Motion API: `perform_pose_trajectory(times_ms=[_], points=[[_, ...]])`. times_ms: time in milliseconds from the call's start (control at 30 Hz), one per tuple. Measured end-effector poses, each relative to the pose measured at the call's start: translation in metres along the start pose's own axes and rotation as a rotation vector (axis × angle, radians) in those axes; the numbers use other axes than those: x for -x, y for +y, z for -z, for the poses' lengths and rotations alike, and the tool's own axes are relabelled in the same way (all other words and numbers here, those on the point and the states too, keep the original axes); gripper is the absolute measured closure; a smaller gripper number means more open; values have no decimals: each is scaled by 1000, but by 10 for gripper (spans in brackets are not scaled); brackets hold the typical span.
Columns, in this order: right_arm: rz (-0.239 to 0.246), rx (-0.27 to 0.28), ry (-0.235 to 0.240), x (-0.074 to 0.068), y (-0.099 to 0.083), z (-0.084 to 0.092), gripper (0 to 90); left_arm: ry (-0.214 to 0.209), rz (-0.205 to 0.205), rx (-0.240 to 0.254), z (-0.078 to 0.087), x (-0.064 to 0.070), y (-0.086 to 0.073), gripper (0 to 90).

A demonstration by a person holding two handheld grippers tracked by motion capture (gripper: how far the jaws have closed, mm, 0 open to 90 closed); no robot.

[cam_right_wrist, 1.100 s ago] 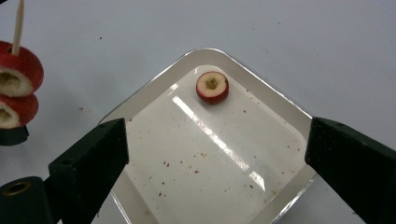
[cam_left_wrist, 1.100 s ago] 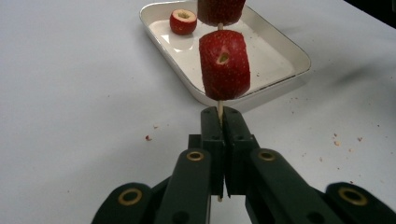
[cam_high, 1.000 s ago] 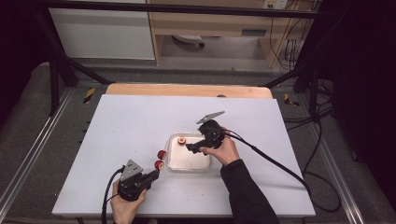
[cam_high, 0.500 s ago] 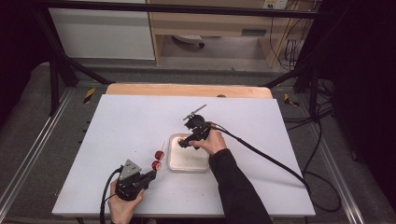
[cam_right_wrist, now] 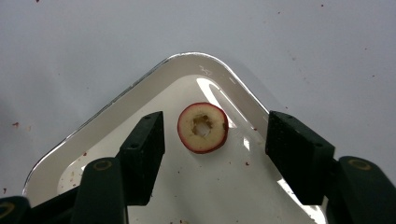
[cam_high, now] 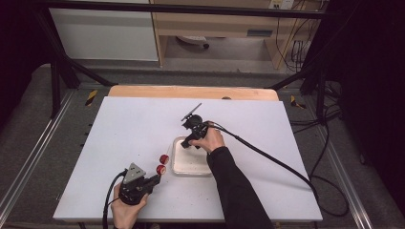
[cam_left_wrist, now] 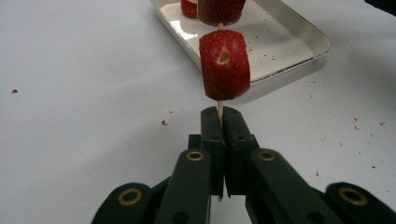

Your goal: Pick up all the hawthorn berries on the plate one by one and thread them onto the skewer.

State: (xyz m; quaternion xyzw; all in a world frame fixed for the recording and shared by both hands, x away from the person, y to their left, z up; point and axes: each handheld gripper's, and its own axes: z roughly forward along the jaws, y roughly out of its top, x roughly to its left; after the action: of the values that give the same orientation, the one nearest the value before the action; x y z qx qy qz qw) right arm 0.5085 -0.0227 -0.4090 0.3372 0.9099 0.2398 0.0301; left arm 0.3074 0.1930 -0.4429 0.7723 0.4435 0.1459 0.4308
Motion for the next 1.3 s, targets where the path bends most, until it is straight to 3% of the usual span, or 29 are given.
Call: perform_pose_trajectory(times_ms=[400, 900, 1133, 1300], points=[[49, -72, 2, -3, 8, -9, 478, -8, -1, -12, -1, -1, 0, 884], [83, -86, -2, -5, 11, -16, 615, -8, -4, -18, -2, -1, -1, 884], [48, -83, 10, -10, 9, -4, 618, -9, -8, -18, -2, 1, -1, 884], [1, -23, 35, -14, 3, 11, 618, -7, -13, -13, -3, 5, 0, 883]])
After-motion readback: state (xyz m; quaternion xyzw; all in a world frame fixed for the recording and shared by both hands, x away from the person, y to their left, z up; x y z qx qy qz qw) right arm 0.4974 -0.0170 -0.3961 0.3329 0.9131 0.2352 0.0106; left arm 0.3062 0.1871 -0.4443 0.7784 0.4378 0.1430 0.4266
